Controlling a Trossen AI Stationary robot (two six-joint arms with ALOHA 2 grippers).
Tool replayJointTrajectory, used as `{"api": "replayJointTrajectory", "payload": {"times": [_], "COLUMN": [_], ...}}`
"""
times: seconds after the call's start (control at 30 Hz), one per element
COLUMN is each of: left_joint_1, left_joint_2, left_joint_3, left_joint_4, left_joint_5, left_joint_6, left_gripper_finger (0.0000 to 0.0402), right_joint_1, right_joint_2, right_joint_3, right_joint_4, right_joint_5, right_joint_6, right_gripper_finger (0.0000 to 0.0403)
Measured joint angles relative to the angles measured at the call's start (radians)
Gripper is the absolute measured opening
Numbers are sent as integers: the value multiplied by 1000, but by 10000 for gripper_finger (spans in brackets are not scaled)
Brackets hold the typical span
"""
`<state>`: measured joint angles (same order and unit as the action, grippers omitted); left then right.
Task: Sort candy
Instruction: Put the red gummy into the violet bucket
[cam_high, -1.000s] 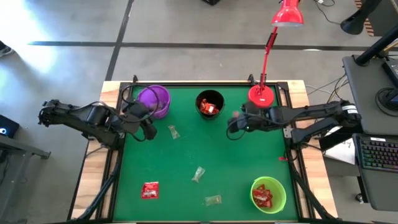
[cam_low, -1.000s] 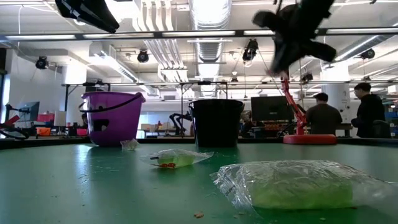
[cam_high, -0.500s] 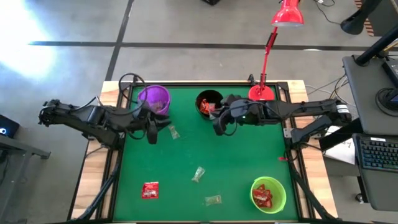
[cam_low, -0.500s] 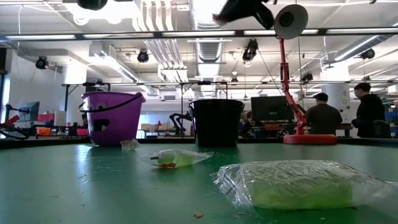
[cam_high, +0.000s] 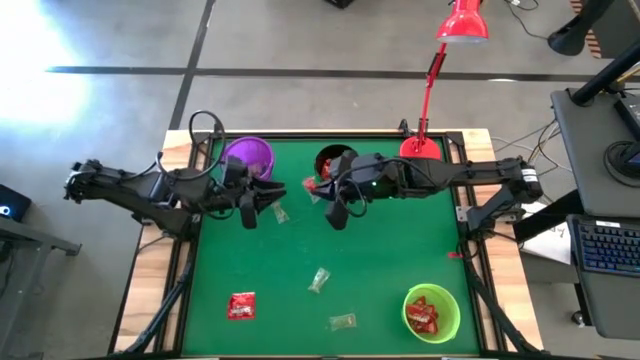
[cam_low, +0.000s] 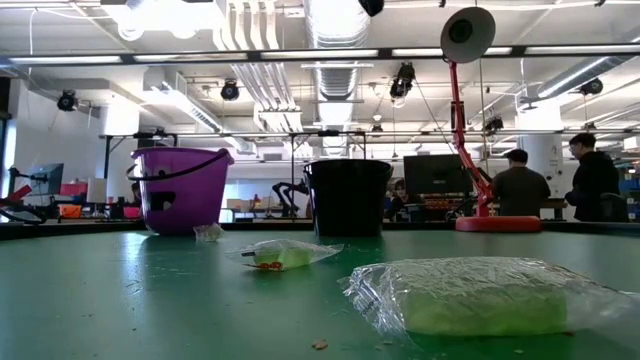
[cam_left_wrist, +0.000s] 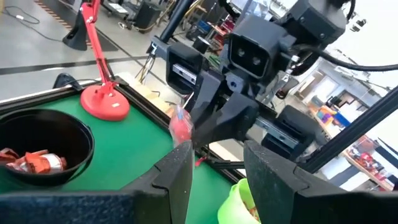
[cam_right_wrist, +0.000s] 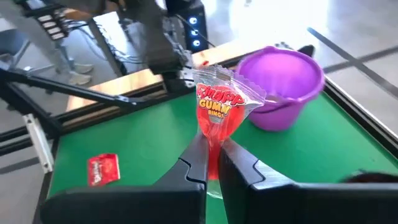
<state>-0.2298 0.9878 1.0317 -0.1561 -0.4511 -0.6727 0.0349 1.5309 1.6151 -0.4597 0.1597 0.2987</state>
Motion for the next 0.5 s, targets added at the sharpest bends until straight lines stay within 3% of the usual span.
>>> {"api": "replayJointTrajectory", "payload": {"times": [0.5], "left_joint_1": [11], "left_joint_2": [55], "left_joint_3": [0], "left_joint_4": [15], "left_joint_5": [-6], "left_joint_6": [-1], "left_gripper_finger": [127], "right_joint_1": [3], "right_joint_2": [107], "right_joint_3": [162], "right_joint_4": [-8], "right_joint_5": [-91], "right_joint_6": [-72], "right_gripper_finger": [13]}}
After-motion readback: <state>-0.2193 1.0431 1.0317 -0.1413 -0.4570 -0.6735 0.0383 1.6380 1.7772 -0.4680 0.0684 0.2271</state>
